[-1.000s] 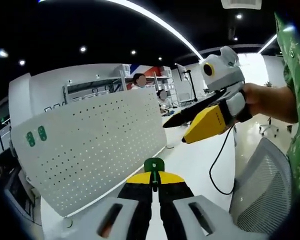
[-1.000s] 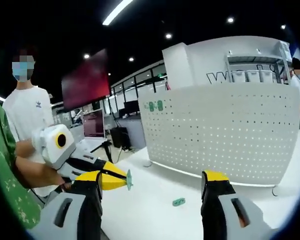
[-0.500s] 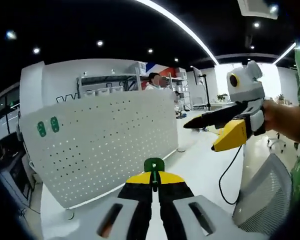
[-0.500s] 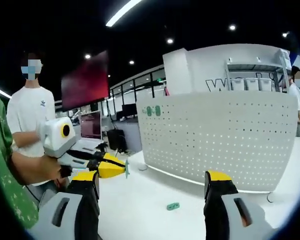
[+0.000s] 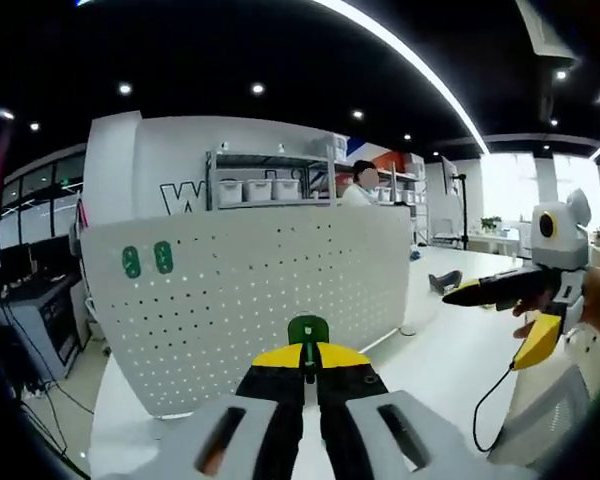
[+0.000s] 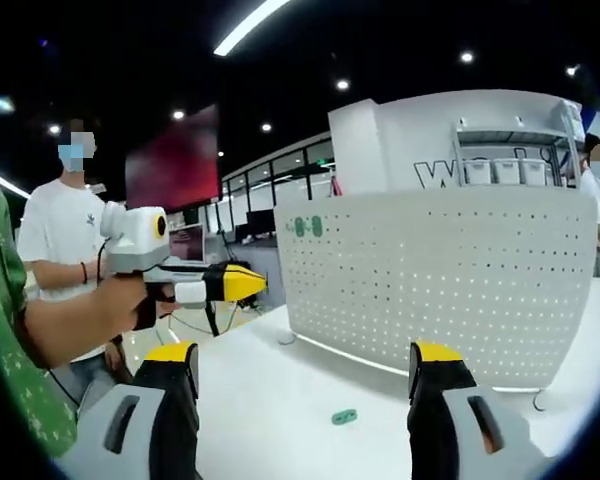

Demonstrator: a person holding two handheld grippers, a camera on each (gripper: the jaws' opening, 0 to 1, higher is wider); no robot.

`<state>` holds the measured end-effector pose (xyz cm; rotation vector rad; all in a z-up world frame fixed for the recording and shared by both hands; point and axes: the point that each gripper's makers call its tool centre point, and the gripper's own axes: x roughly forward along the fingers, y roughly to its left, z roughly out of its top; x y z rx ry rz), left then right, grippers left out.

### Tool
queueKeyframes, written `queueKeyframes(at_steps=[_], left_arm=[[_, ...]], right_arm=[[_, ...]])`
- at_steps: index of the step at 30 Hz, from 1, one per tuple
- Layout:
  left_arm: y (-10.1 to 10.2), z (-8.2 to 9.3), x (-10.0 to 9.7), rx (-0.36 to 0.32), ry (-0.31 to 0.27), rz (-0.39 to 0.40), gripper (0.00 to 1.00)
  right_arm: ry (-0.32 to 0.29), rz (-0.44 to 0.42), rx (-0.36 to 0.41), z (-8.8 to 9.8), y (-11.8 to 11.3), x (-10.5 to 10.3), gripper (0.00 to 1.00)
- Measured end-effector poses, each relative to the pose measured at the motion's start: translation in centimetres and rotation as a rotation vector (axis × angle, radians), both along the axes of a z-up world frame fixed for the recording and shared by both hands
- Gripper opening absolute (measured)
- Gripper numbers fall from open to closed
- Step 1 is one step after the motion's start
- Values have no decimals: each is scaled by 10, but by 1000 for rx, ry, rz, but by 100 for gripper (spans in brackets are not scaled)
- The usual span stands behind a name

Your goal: Insert the hook assembly into the mounting plate slot until the hook locks in place.

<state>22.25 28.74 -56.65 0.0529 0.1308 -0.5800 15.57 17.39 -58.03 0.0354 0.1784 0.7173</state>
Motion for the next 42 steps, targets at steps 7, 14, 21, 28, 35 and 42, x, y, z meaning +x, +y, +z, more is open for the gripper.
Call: queueKeyframes(at_steps=[7,14,21,28,35,42], left_arm=[[9,12,18,-40,-2,64,3],[16,30,43,-66,-35,128,3],[19,41,68,-60,-58,168,3],[19,47,90,-59,-62,190,3],[25,54,118,-67,-64,229,3],[29,58,142,-64,-67,271,3]], right_arm=[[-8,4,-1,4,-1,1,89],[-8,5,-5,6,-1,3,89],[-14,-9,-7,9,-8,8,88],[-19,-10,-4,10,-9,13,88],[-17,-16,-3,10,-13,16,88],[-1,-21,-5,4,-16,20,88]])
